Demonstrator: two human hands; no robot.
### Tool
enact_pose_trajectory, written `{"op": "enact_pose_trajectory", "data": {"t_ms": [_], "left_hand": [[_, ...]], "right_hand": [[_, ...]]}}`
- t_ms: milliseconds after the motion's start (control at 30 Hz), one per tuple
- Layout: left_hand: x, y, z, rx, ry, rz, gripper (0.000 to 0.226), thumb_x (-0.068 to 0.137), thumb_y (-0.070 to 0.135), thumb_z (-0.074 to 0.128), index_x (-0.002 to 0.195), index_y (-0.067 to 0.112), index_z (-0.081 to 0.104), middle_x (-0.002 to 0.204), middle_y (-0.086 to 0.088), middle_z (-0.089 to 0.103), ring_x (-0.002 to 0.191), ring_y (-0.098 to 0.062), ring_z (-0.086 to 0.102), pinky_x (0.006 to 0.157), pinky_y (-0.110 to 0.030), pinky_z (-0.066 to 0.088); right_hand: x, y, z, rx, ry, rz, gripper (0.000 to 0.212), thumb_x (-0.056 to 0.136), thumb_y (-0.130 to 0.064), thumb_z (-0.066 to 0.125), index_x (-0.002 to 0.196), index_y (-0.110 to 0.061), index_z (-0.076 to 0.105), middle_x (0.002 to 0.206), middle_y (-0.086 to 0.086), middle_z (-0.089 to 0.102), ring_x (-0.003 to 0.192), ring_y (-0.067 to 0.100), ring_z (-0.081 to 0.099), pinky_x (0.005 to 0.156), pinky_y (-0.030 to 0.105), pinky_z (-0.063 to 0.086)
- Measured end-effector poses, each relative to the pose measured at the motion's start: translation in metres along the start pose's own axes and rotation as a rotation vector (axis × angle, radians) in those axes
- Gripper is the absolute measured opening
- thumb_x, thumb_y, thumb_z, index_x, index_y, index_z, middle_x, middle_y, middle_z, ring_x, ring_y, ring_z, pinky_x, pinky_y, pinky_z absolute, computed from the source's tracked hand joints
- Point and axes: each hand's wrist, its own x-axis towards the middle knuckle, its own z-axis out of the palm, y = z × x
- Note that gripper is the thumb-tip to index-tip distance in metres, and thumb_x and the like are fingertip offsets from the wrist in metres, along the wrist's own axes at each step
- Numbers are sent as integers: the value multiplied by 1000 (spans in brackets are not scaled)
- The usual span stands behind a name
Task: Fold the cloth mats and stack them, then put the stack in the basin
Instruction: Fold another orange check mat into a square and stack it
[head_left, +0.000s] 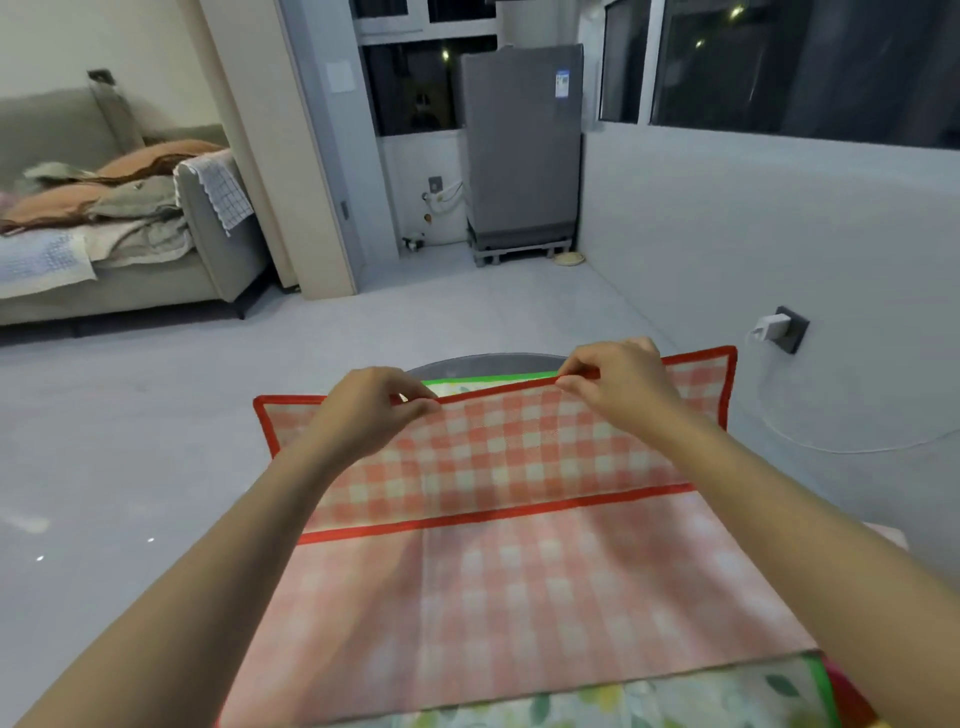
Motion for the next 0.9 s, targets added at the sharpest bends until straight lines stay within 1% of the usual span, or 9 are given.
{"op": "enact_pose_trajectory", "data": {"t_ms": [100,200,300,467,567,633,733,800,900], "left_hand": [[-38,11,-14,16,-4,30,14,84,31,67,93,24,76,82,13,62,75,-7,57,67,-24,42],[-75,17,-15,17,-25,35,13,81,36,69,90,29,76,82,15,64,72,-4,58,69,-28,47],[-109,21,-6,-8,-28,39,9,81,33,71,88,30,75,83,12,66,73,-4,58,72,-30,49],[-149,18,25,-2,-76,47,13,82,34,70,92,30,76,85,11,64,76,-4,56,76,-30,47],[-166,14,45,-6,-108,38,14,82,34,69,93,29,76,87,11,64,82,-5,56,77,-27,46],[-174,11,57,3,-146,37,14,84,33,67,95,30,75,88,13,63,82,-4,54,75,-21,43],[-180,9,65,5,-193,29,14,84,33,66,94,32,75,85,17,59,80,0,51,68,-11,36],[-181,8,67,-18,-222,17,12,81,35,69,91,32,75,84,16,59,77,2,50,66,-9,35],[-181,6,70,-10,-251,9,12,79,36,71,90,33,75,85,18,58,78,2,50,65,-8,34]], "right_hand": [[-33,-14,-25,31,-74,-19,8,85,-36,65,85,-30,71,81,-15,67,87,11,57,88,29,41],[-68,-23,-38,-19,-112,-77,8,82,-33,69,83,-26,73,78,-12,68,72,6,55,76,22,36],[-100,-26,-41,-8,-150,-122,6,81,-28,70,83,-24,75,78,-11,69,73,6,57,69,18,35],[-141,-14,-20,-17,-211,-158,8,82,-31,69,84,-25,74,85,-11,69,87,13,57,84,28,37],[-161,-5,-4,-15,-284,-138,9,82,-31,70,85,-24,74,85,-10,69,87,15,58,85,32,43],[-171,1,5,-29,-320,-124,11,82,-32,68,86,-24,74,86,-10,69,88,14,57,84,29,43],[-183,6,15,-48,-374,-116,12,84,-35,65,90,-27,73,83,-20,60,89,9,53,84,22,41],[-188,7,21,-37,-397,-112,13,85,-37,64,91,-29,72,81,-23,54,89,6,51,82,20,39],[-191,9,24,-21,-405,-98,14,85,-39,64,91,-29,72,82,-21,55,89,5,50,81,19,38]]}}
